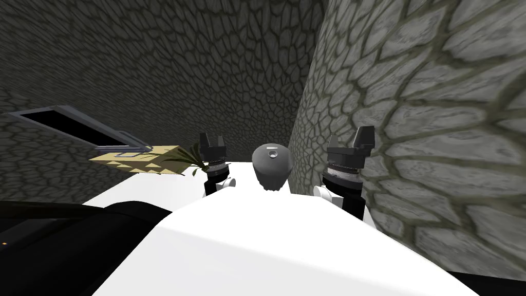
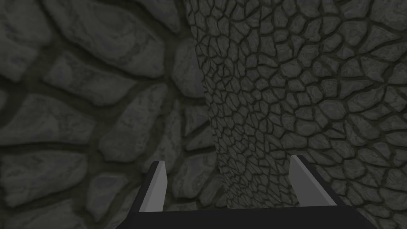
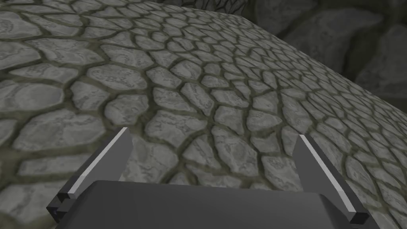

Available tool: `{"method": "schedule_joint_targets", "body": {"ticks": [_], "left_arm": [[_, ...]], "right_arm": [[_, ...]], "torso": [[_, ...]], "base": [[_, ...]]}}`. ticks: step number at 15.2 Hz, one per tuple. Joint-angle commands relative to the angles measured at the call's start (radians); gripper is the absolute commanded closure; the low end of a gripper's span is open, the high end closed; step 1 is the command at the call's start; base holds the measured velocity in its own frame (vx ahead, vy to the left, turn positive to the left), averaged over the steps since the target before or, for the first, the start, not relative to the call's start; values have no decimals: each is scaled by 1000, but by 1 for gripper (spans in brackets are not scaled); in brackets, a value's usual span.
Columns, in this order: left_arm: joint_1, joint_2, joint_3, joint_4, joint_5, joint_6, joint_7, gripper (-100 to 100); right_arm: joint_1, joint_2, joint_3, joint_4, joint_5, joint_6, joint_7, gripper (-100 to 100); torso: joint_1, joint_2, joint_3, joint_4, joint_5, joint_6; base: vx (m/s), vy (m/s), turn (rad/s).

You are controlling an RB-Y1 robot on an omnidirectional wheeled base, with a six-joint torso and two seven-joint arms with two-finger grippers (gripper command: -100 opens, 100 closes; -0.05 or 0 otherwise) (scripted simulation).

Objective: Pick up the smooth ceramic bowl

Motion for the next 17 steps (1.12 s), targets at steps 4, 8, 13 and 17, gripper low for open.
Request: {"method": "schedule_joint_targets", "body": {"ticks": [4, 8, 13, 17], "left_arm": [[0, 0, 0, 0, 0, 0, 0, 0], [0, 0, 0, 0, 0, 0, 0, 0], [0, 0, 0, 0, 0, 0, 0, 0], [0, 0, 0, 0, 0, 0, 0, 0]], "right_arm": [[-3, -88, 8, 44, 11, 5, 8, -100], [-9, -185, 23, 119, 31, 15, 21, -100], [-15, -262, 37, 187, 48, 24, 33, -100], [-20, -342, 53, 265, 69, 34, 46, -100]], "torso": [[2, 1, 0, 0, 0, 0], [5, 2, 1, 0, 1, 0], [6, 2, 1, 0, 1, -1], [7, 1, 1, 0, 1, -1]], "base": [[-16, 38, 101], [-24, 77, 141], [-24, 83, 134], [-16, 99, 188]]}}
